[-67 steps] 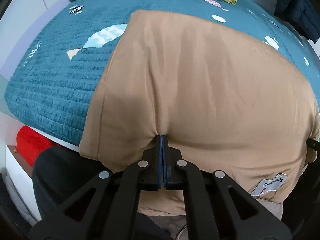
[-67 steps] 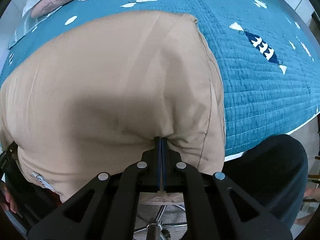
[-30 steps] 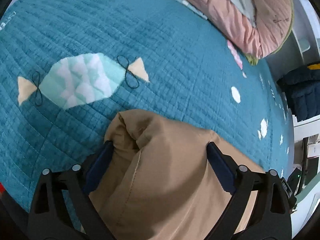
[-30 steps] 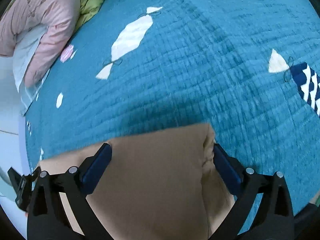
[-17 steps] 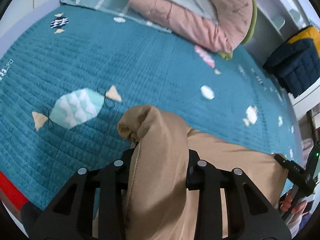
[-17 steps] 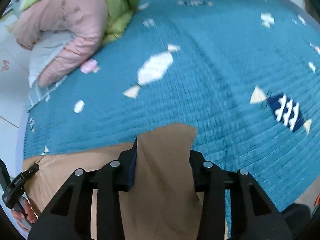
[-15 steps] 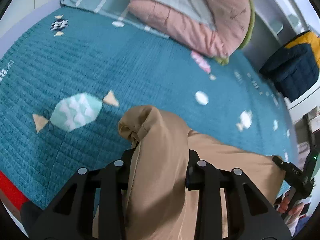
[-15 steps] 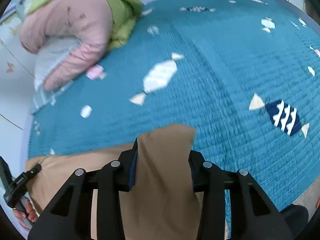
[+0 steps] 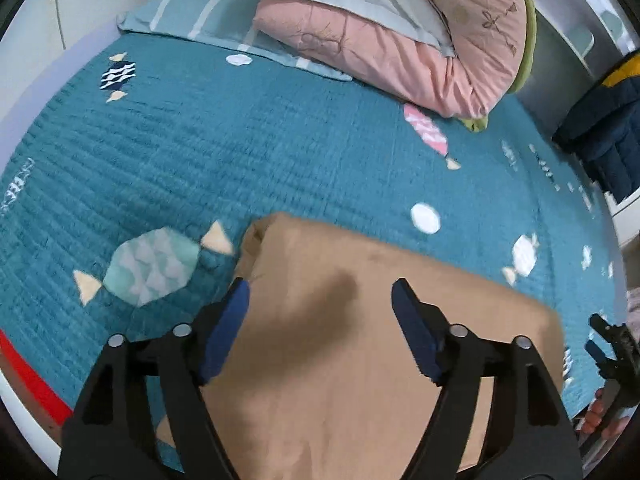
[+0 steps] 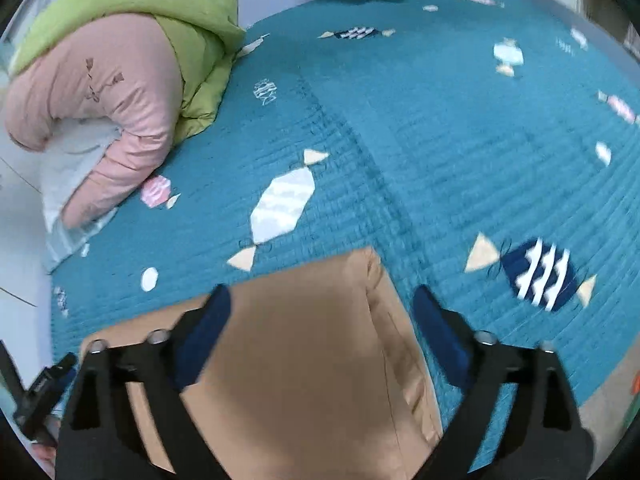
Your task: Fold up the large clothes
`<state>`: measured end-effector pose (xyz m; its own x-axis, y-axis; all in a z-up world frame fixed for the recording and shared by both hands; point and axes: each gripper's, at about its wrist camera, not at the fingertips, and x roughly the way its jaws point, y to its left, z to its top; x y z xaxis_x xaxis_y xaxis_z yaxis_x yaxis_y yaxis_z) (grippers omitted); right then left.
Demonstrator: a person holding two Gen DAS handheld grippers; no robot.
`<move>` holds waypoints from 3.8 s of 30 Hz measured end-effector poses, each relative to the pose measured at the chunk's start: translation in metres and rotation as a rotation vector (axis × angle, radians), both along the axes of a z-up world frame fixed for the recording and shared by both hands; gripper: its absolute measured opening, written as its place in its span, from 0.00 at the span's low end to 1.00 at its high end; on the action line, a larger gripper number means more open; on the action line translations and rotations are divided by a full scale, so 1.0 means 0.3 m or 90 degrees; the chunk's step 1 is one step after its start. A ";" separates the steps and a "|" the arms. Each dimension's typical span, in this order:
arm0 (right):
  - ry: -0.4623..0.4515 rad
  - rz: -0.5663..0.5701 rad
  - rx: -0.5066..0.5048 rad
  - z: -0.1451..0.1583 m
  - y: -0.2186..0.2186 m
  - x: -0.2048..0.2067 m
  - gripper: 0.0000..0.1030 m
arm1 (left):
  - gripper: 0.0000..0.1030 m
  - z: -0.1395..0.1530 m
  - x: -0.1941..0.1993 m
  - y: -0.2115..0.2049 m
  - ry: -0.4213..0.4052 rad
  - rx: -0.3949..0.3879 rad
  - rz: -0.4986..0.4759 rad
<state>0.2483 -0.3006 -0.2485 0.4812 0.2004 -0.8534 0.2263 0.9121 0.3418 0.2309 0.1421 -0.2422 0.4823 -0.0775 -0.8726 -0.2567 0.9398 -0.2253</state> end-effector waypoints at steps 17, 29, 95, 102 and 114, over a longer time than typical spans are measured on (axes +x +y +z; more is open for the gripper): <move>0.139 0.028 0.265 -0.299 -0.147 -0.273 0.91 | 0.73 -0.060 -0.301 -0.207 0.031 -0.036 -0.110; 0.103 0.024 0.482 -0.377 -0.179 -0.247 0.77 | 0.73 -0.086 -0.385 -0.329 0.051 -0.038 -0.141; 0.066 0.141 0.253 -0.325 -0.078 -0.238 0.60 | 0.02 -0.215 -0.292 -0.620 0.173 -0.053 -0.195; 0.071 0.174 0.218 -0.320 -0.030 -0.242 0.73 | 0.02 -0.227 -0.342 -0.614 0.182 -0.085 -0.197; 0.082 0.162 0.234 -0.329 -0.052 -0.247 0.73 | 0.03 -0.177 -0.415 -0.646 0.208 -0.021 -0.186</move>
<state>0.1742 -0.3162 -0.3472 0.2719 0.5988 -0.7533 0.0733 0.7677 0.6367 0.1066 -0.0517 -0.2954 0.1358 -0.1999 -0.9704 -0.0445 0.9772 -0.2075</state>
